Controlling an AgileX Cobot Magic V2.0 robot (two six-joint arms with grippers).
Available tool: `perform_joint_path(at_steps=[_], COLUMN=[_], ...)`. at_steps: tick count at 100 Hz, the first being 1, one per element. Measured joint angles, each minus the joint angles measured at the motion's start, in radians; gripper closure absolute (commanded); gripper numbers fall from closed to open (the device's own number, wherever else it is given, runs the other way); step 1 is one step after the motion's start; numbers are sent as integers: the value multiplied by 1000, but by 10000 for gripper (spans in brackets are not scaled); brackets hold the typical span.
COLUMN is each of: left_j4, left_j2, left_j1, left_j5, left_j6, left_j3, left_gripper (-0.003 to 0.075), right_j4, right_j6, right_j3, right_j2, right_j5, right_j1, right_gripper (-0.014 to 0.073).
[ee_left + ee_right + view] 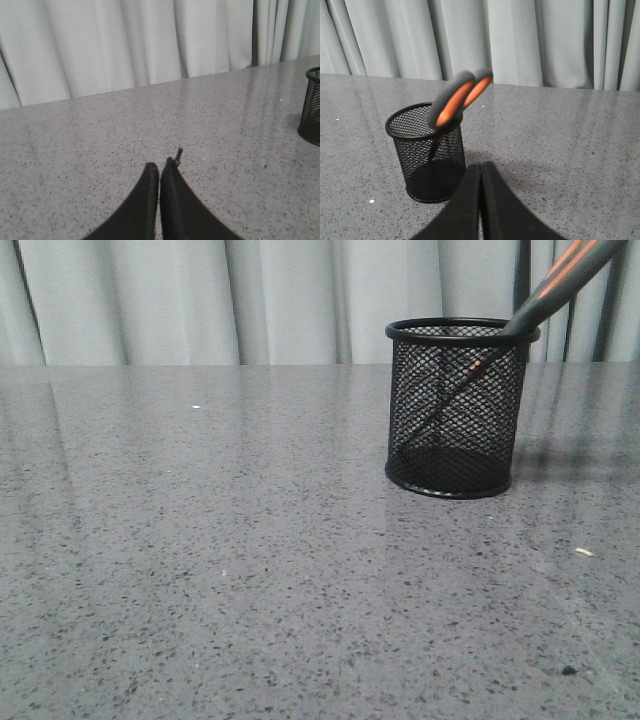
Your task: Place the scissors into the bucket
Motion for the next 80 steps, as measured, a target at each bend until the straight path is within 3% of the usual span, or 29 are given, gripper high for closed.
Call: perform_joint_path(at_steps=[19,80], left_j4=[-16,-26], left_j2=[-75,-79], left_j1=[0,0], left_j5=[-9,-11], left_j6=[0,0], left_j3=[46,46], left_gripper=[740,740], right_j4=[17,19], right_j6=[0,3], right_j3=[14,14], right_j2=[-4,-4], right_j5=[-66,-72], right_j1=[0,0], right_gripper=[666,667])
